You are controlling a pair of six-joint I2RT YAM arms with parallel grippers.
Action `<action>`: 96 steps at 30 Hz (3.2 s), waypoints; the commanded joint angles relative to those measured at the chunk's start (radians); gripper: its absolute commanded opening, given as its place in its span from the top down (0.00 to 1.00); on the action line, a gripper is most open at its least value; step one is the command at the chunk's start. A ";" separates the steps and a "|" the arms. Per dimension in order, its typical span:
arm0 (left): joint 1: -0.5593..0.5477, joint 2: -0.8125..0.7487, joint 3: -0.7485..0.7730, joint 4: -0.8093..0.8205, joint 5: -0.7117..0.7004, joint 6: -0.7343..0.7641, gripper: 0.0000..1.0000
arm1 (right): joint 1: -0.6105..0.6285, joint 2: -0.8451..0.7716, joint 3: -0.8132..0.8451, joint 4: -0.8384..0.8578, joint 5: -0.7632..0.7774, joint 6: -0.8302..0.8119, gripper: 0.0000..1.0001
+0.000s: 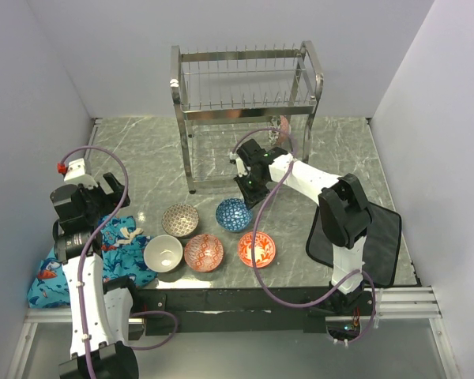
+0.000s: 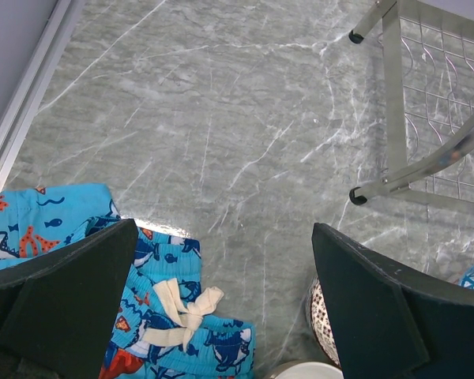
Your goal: Load the bowls into the dish rack
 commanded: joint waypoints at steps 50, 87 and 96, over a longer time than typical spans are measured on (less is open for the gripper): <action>-0.060 -0.011 0.007 0.065 0.006 0.000 0.01 | 0.235 -0.313 -0.153 0.233 0.983 -0.229 1.00; -0.004 -0.115 -0.184 0.233 0.052 -0.124 0.00 | 0.076 0.089 0.011 1.279 1.233 -1.143 1.00; -0.007 -0.183 -0.233 0.267 0.082 -0.122 0.01 | 0.054 0.308 0.307 1.189 1.259 -1.188 1.00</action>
